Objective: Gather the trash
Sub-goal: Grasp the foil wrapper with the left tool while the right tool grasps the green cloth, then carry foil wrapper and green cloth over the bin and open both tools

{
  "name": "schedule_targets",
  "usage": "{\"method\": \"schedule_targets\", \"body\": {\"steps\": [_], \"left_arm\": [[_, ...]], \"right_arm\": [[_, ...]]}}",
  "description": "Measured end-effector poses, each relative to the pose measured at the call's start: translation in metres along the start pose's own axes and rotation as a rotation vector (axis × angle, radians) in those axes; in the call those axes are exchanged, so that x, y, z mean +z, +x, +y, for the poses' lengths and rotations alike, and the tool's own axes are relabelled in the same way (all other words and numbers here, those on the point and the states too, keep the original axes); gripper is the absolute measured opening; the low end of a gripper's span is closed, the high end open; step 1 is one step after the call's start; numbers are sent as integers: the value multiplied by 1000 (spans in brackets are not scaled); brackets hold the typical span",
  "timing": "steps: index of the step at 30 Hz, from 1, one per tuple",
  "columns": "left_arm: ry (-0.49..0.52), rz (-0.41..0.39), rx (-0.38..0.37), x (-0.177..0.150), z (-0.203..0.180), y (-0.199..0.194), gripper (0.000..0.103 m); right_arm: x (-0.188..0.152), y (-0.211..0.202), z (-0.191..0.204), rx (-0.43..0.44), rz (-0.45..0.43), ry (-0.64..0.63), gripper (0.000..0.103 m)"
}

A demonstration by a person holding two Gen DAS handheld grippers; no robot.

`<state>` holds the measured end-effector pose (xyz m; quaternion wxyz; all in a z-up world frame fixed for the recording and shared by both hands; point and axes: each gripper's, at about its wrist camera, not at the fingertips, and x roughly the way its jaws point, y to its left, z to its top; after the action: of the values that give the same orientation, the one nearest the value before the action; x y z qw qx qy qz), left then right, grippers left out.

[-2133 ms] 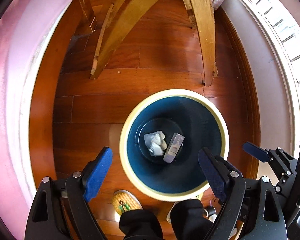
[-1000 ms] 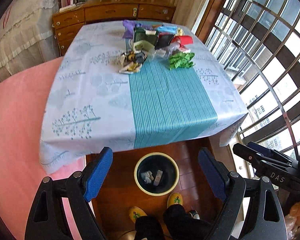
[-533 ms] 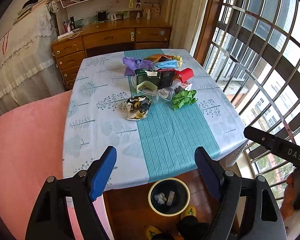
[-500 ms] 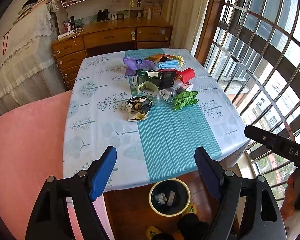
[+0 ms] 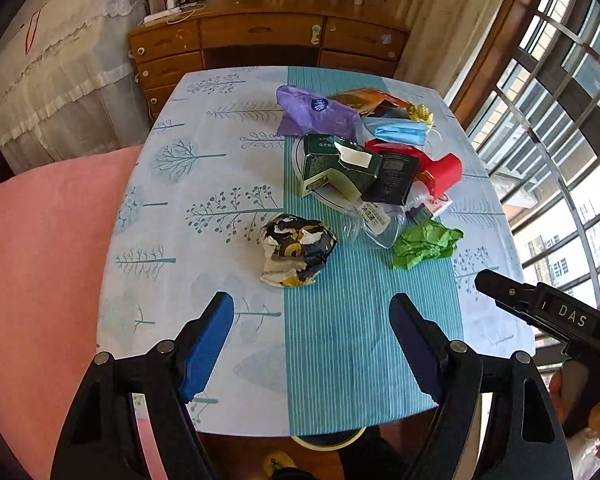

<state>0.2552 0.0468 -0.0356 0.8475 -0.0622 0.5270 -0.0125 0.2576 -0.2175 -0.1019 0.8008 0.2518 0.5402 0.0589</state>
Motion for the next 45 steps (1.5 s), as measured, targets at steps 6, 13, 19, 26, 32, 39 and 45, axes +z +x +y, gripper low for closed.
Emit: {"method": "schedule_targets", "body": {"steps": [6, 13, 19, 26, 32, 39, 45], "left_arm": [[-93, 45, 45, 33, -3, 62, 82], [-190, 89, 65, 51, 5, 111, 80], [-264, 134, 64, 55, 18, 137, 76], [-291, 172, 37, 53, 22, 156, 69], [-280, 184, 31, 51, 14, 162, 61], [-218, 162, 81, 52, 1, 149, 45], [-185, 136, 65, 42, -6, 111, 42]], "right_arm": [[50, 66, -14, 61, 64, 78, 63], [84, 120, -11, 26, 120, 47, 63], [91, 135, -2, -19, 142, -94, 48], [83, 134, 0, 3, 147, -219, 37], [73, 132, -3, 23, 150, -271, 33], [57, 109, -23, 54, 145, -250, 30], [46, 73, -20, 88, 107, -248, 30]]}}
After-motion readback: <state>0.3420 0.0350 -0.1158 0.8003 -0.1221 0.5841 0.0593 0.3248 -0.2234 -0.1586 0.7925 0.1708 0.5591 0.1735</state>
